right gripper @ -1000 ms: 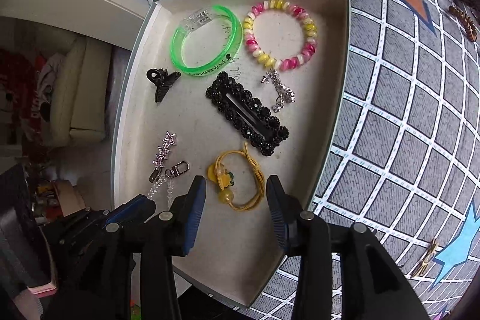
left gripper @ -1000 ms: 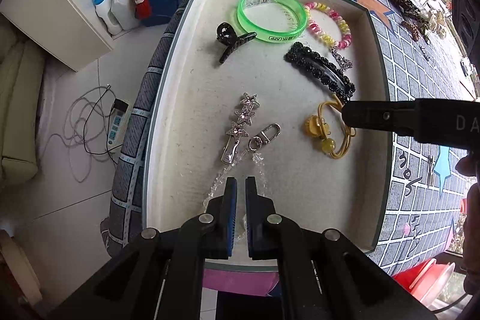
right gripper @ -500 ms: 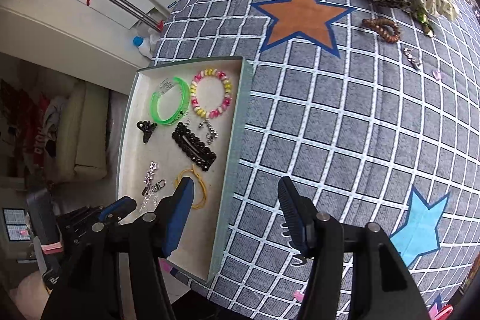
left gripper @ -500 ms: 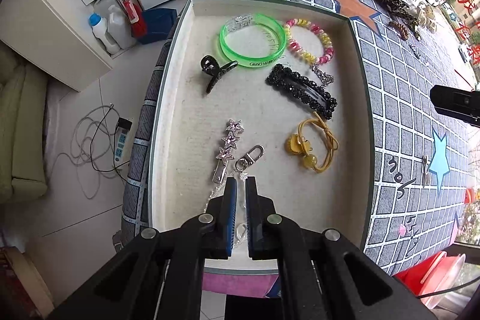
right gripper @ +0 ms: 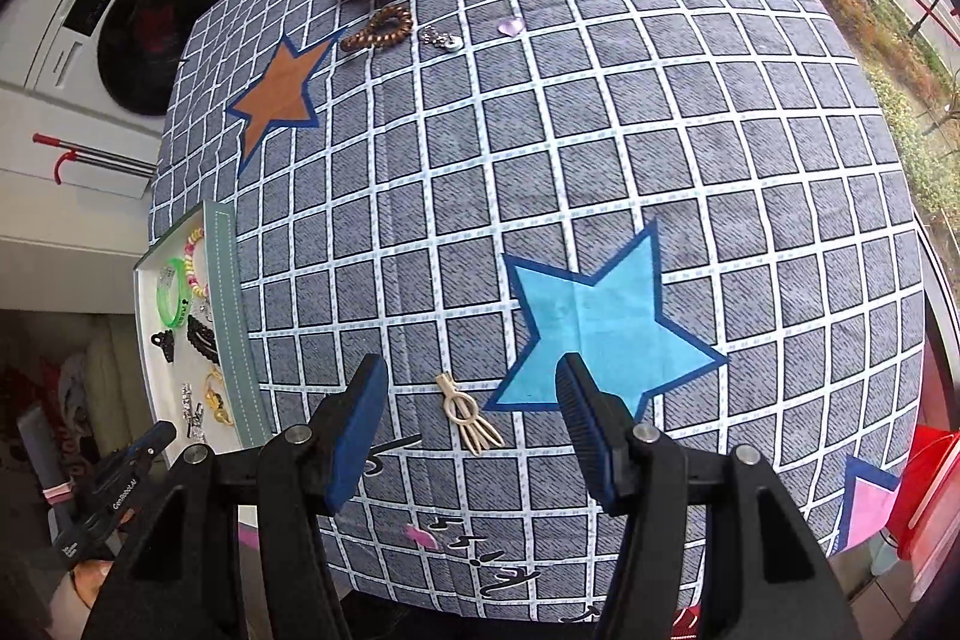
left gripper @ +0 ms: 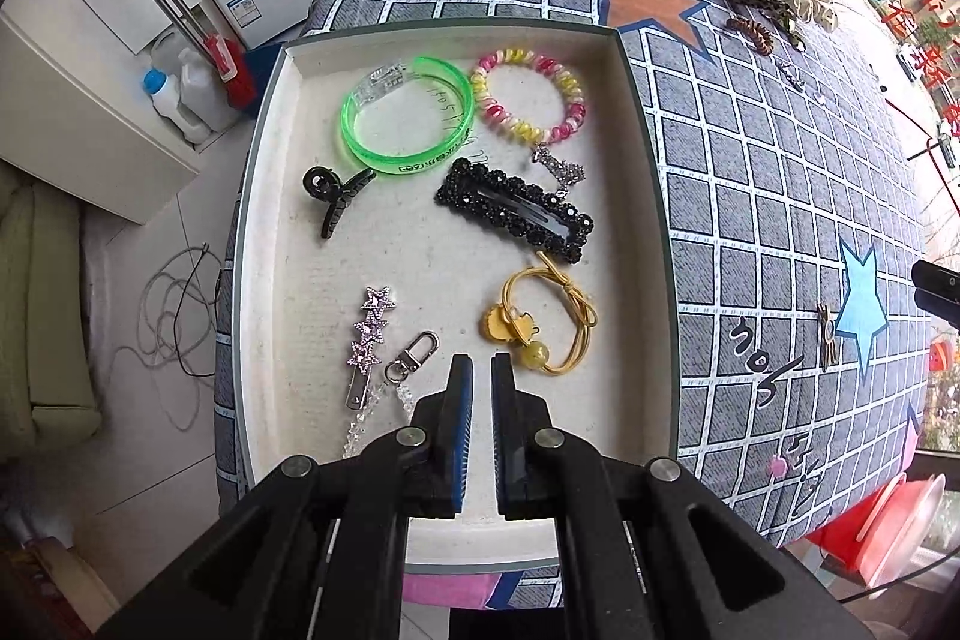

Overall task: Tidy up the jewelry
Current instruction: 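Move both open tools from the tray back over the tablecloth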

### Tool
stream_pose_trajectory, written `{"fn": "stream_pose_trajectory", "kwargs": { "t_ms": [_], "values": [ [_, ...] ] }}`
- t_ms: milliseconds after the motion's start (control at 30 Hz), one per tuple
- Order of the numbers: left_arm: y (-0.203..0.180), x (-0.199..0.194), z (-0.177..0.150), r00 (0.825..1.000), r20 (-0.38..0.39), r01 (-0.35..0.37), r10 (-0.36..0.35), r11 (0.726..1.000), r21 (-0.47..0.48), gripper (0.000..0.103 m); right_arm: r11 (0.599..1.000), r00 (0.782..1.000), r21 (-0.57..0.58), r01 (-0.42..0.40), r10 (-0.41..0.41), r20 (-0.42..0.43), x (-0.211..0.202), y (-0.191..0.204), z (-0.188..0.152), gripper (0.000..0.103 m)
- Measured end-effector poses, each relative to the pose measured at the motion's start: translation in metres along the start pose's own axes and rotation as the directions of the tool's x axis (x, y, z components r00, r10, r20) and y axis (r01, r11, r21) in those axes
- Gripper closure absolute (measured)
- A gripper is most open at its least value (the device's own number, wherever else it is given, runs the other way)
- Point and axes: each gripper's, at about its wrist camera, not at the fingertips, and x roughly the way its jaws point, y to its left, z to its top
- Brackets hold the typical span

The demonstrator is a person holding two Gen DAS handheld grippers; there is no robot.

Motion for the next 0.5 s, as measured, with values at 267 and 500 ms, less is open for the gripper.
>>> {"fn": "stream_pose_trajectory", "kwargs": {
  "t_ms": [267, 500],
  "values": [
    [-0.027, 0.002, 0.007, 1.0, -0.003, -0.007, 0.007, 0.999, 0.049, 0.091, 0.999, 0.999, 0.044, 0.022, -0.021, -0.031, 0.014, -0.028, -0.022, 0.041],
    [-0.04, 0.002, 0.011, 1.0, -0.006, -0.013, 0.014, 0.998, 0.064, 0.091, 0.998, 0.996, -0.056, 0.039, -0.043, -0.073, 0.034, -0.007, -0.039, 0.041]
  ]
}}
